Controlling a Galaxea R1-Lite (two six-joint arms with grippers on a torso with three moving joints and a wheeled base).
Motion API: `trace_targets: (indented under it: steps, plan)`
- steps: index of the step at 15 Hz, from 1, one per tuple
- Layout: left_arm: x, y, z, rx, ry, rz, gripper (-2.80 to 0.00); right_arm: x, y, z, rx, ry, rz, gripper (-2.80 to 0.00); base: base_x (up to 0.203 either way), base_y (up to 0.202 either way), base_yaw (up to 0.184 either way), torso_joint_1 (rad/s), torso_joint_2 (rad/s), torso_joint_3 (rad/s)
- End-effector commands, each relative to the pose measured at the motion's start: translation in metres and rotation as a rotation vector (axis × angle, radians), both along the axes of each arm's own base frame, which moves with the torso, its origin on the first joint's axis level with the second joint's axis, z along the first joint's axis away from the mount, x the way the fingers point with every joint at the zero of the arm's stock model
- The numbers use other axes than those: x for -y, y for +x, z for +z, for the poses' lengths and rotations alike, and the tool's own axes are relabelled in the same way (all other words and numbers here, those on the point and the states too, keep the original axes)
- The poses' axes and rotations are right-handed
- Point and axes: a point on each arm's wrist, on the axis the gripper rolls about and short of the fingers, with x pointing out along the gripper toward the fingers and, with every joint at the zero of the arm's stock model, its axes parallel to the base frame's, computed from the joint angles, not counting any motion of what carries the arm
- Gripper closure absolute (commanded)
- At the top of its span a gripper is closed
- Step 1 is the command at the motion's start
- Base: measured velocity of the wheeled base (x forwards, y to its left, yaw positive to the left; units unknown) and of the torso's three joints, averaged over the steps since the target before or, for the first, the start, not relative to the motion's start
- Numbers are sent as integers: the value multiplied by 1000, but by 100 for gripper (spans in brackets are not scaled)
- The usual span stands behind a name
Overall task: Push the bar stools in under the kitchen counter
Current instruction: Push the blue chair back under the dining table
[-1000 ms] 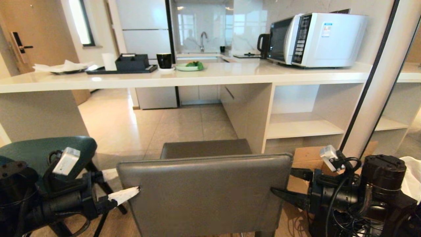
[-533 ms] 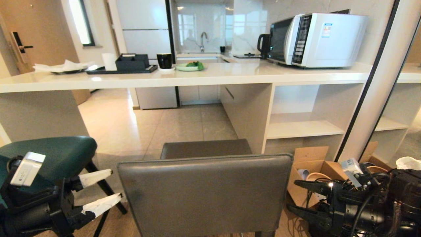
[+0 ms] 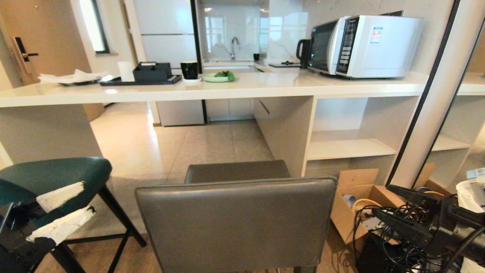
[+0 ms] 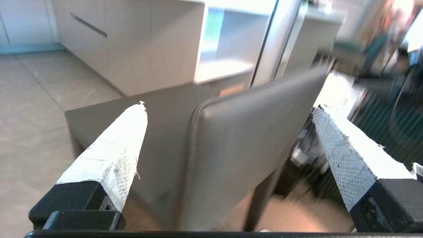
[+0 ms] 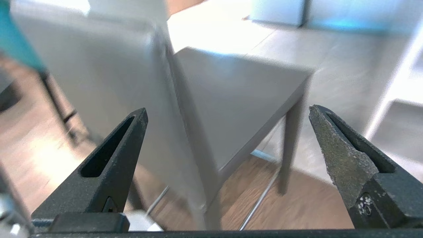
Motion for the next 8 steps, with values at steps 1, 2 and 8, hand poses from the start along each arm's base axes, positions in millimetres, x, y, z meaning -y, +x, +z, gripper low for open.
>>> trace_targets:
  steps: [1, 2, 8]
  plan:
    - [2, -18, 18, 30, -65, 10, -280, 6, -17, 21, 111, 12, -67, -280, 0, 0, 0, 0, 0, 0]
    - [-2, -21, 25, 34, -89, 51, -280, 8, -21, 26, 127, 37, -156, -280, 0, 0, 0, 0, 0, 0]
    - [-37, -37, 52, 98, -70, 437, -280, 22, -20, 48, 223, 135, -765, -280, 0, 0, 0, 0, 0, 0]
